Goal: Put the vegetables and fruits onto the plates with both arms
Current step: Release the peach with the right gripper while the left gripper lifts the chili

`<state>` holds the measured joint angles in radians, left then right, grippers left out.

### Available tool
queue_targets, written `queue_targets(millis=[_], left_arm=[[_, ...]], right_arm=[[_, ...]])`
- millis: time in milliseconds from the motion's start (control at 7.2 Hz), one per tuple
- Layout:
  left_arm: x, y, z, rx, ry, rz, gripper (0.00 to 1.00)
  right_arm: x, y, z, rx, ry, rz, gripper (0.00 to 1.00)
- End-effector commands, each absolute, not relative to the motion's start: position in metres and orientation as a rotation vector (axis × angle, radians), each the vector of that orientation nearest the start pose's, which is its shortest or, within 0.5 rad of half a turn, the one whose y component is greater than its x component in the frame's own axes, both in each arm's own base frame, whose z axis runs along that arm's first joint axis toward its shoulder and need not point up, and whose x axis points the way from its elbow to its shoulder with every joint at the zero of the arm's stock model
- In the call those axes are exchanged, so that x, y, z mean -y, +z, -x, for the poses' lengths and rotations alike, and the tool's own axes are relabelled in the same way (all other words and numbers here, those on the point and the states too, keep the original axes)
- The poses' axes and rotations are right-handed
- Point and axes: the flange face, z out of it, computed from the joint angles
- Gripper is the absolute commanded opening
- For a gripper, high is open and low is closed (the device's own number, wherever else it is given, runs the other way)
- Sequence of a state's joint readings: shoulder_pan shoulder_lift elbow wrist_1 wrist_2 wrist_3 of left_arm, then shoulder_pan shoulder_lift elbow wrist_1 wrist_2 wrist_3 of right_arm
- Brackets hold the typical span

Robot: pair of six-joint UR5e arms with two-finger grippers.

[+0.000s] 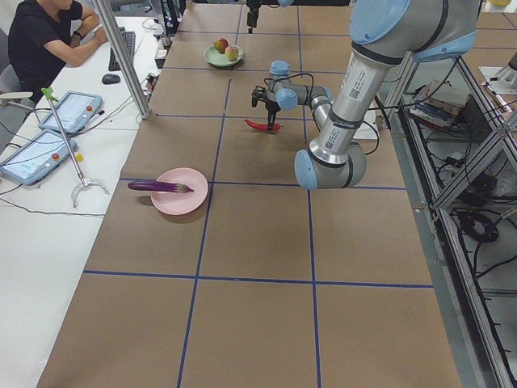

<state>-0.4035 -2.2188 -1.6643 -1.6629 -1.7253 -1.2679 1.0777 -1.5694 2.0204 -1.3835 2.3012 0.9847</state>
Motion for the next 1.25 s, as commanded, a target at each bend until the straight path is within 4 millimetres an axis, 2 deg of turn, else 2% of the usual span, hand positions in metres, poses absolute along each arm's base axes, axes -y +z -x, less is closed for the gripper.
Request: queue_targets(millis=[0,139,278,417,556,833,972,1111], left_arm=[[0.476,0.244,-0.489,-0.809,-0.212,-0.226,0.0],[0.536,0.281,-0.43,-0.753,-0.328,-0.231,0.0],[0.582,0.317,-0.396,-0.688,-0.413,-0.205,0.0],[0.612,0.343,-0.374,-0.657,-0.414,-0.226,0.04],[0.626,0.368,-0.368,-0.619,-0.281,-0.246,0.05],[0.65,0.403,-0.346,-0.554,-0.162,-0.251,0.09],[0.664,0.412,-0.319,-0.559,-0.078,-0.247,0.52],[0.665,0.412,-0.315,-0.583,-0.052,-0.237,1.0]], right_arm=[[0.422,0.42,0.133,0.963,0.251,0.059,1.0],[0.416,0.422,0.131,0.96,0.252,0.065,1.0],[0.416,0.425,0.131,0.956,0.261,0.072,1.0],[0.416,0.427,0.132,0.954,0.261,0.075,1.0],[0.416,0.423,0.132,0.959,0.257,0.068,1.0],[0.414,0.416,0.132,0.968,0.288,0.078,1.0],[0.415,0.415,0.131,0.971,0.289,0.075,1.0],[0.414,0.415,0.131,0.972,0.288,0.076,1.0]])
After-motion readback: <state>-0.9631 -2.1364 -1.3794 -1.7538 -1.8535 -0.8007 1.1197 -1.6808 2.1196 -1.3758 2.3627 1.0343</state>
